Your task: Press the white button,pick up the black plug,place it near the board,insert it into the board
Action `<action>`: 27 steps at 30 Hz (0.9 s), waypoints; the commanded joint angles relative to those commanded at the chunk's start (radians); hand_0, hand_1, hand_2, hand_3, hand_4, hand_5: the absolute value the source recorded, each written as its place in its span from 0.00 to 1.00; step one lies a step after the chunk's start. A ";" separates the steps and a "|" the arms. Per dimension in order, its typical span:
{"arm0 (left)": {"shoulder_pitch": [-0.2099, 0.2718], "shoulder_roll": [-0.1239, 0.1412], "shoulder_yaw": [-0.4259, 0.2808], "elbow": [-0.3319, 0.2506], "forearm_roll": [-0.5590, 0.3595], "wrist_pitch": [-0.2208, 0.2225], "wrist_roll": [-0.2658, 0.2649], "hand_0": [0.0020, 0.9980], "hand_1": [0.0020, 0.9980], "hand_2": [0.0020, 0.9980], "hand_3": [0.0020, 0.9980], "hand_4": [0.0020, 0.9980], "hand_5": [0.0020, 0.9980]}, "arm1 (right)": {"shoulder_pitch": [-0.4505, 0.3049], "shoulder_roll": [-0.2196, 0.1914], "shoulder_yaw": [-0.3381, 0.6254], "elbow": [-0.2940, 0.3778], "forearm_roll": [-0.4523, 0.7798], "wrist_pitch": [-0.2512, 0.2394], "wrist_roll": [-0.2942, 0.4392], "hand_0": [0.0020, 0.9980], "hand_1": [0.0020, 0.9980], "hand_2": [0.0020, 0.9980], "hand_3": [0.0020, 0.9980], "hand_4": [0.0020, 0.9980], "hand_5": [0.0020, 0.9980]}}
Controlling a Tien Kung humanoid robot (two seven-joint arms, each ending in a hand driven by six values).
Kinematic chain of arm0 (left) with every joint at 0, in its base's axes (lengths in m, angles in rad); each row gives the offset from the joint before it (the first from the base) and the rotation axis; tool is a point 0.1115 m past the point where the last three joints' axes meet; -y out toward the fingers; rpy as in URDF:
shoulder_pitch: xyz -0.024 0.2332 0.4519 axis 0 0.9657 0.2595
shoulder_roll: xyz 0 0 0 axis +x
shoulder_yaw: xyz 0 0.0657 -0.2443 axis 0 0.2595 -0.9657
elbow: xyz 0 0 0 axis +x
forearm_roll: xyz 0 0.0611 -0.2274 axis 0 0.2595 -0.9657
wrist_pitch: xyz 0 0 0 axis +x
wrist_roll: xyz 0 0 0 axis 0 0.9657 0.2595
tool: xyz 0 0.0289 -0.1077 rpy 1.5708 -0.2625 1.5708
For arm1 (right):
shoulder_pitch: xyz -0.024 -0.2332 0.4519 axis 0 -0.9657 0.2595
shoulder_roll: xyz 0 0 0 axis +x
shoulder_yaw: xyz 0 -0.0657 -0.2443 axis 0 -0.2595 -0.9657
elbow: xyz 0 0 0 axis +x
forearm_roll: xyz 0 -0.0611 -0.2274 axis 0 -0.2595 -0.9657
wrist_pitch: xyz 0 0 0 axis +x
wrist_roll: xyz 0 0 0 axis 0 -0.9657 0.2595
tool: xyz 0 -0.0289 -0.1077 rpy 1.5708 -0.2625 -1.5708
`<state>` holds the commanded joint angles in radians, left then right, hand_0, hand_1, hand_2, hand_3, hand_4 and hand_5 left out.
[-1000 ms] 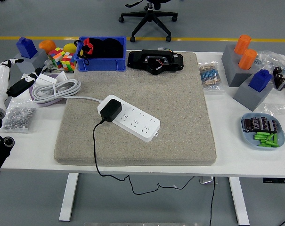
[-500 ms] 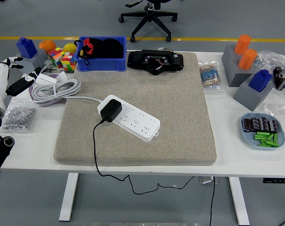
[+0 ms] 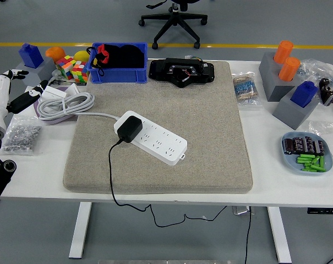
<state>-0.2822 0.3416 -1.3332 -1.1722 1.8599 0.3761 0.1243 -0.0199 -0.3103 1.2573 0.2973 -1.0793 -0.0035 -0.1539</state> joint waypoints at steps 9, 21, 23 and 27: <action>0.007 -0.003 -0.005 -0.001 -0.015 0.009 -0.019 1.00 0.97 0.93 0.87 0.89 0.74 | -0.004 0.002 -0.004 -0.001 -0.001 0.001 -0.001 0.66 0.66 0.62 0.61 0.68 0.46; 0.003 -0.007 -0.006 -0.002 -0.018 0.007 -0.015 1.00 0.96 0.92 0.84 0.89 0.73 | -0.003 0.002 0.002 -0.001 -0.003 0.001 0.000 0.66 0.66 0.62 0.61 0.69 0.47; 0.002 -0.008 -0.007 -0.003 -0.018 0.006 -0.014 1.00 0.96 0.92 0.84 0.89 0.73 | -0.003 0.002 0.002 -0.001 -0.003 0.001 -0.001 0.66 0.66 0.62 0.61 0.69 0.47; 0.002 -0.009 -0.009 -0.007 -0.019 0.005 -0.015 1.00 0.96 0.91 0.84 0.89 0.73 | -0.002 0.002 0.008 -0.003 -0.008 0.001 -0.001 0.66 0.66 0.62 0.61 0.68 0.47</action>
<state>-0.2802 0.3328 -1.3419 -1.1792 1.8411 0.3815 0.1096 -0.0223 -0.3082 1.2648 0.2947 -1.0874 -0.0020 -0.1549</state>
